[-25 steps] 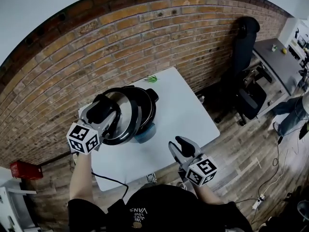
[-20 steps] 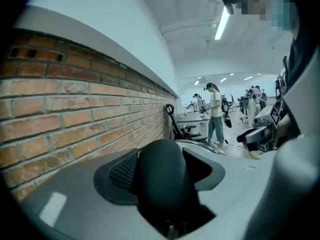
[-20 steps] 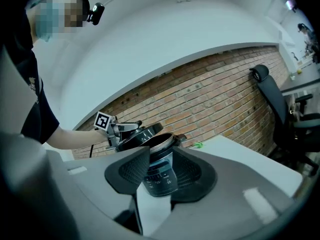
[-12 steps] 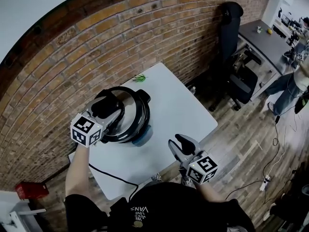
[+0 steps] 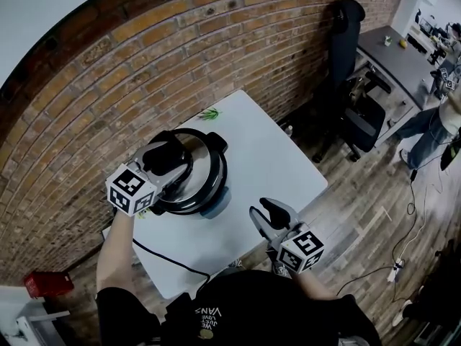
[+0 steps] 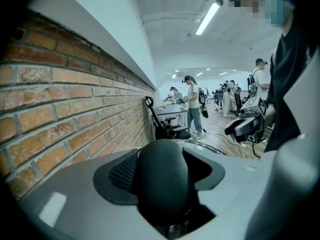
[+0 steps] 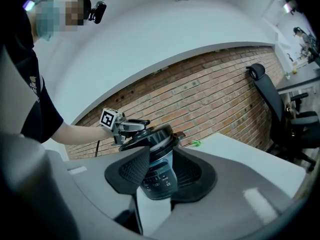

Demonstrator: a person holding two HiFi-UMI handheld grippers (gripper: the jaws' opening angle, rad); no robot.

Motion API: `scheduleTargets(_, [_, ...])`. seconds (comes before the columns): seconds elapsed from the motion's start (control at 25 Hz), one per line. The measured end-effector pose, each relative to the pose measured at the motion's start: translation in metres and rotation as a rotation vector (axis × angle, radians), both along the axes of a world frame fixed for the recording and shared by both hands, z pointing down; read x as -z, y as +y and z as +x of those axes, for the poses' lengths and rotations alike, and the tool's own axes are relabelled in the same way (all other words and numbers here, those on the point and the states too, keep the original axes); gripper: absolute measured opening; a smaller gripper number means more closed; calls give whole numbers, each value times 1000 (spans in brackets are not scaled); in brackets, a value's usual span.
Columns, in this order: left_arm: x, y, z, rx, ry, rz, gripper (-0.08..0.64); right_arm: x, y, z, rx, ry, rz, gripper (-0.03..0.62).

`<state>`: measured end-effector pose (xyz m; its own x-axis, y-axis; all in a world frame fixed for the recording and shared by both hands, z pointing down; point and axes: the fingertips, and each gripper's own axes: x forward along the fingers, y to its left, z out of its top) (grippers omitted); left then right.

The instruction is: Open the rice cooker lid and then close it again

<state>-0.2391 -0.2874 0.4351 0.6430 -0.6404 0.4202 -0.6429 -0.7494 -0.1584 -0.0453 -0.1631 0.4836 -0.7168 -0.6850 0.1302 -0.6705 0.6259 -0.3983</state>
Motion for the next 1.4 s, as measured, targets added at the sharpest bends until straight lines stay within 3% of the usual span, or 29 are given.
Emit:
scheduleTargets(0.2, [-3, 0, 3, -76, -42, -5, 281, 0, -2, -6, 17, 8, 0, 147])
scheduleTargets(0.56, [-3, 1, 5, -170, -41, -7, 281, -2, -3, -15, 39, 23, -6, 147])
scheduleTargets(0.8, [-6, 8, 14, -302, -57, 5, 281, -5, -6, -16, 32, 25, -13, 147])
scheduleTargets(1.4, [-6, 12, 12, -344, -37, 23, 281, 1, -9, -15, 38, 42, -8, 147])
